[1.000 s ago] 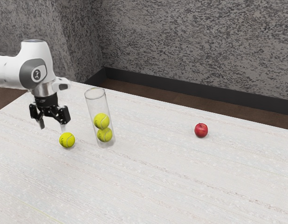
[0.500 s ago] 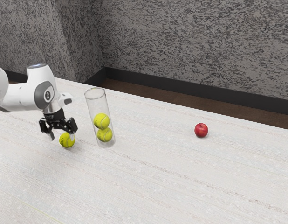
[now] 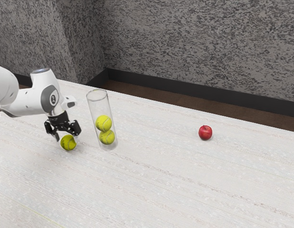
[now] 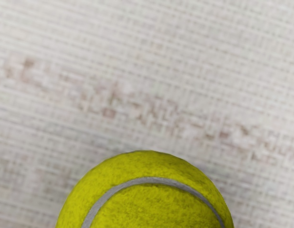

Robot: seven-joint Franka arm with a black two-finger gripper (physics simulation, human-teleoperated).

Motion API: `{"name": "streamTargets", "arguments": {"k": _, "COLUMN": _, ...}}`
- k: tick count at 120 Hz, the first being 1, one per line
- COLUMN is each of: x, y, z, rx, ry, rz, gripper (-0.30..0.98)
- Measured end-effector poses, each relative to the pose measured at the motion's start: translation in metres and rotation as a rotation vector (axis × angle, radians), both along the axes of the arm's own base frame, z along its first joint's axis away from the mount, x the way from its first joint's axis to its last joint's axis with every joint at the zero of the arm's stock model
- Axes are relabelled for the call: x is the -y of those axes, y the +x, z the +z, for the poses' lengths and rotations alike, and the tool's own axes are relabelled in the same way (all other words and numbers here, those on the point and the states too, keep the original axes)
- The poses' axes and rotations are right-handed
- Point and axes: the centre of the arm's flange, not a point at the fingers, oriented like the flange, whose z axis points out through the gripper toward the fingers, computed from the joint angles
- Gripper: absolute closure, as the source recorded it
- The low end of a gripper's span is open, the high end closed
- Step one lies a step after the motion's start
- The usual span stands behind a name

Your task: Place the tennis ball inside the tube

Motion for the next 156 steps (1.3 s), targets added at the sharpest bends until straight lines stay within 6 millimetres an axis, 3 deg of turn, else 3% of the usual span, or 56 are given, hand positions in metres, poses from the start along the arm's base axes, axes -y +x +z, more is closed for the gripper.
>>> {"name": "streamTargets", "arguments": {"k": 60, "x": -0.008, "y": 0.002, "z": -0.022, "rx": 0.008, "ry": -0.052, "rz": -0.022, "gripper": 0.0}}
{"name": "streamTargets", "arguments": {"k": 92, "x": -0.007, "y": 0.002, "z": -0.021, "rx": 0.022, "ry": -0.078, "rz": -0.022, "gripper": 0.22}}
{"name": "streamTargets", "arguments": {"k": 120, "x": -0.007, "y": 0.001, "z": -0.018, "rx": 0.026, "ry": -0.079, "rz": -0.032, "gripper": 0.28}}
{"name": "streamTargets", "arguments": {"k": 140, "x": -0.005, "y": -0.001, "z": 0.034, "rx": 0.063, "ry": -0.071, "rz": -0.049, "gripper": 0.33}}
{"name": "streamTargets", "arguments": {"k": 156, "x": 0.015, "y": -0.005, "z": 0.124, "rx": 0.104, "ry": -0.011, "rz": -0.113, "gripper": 0.33}}
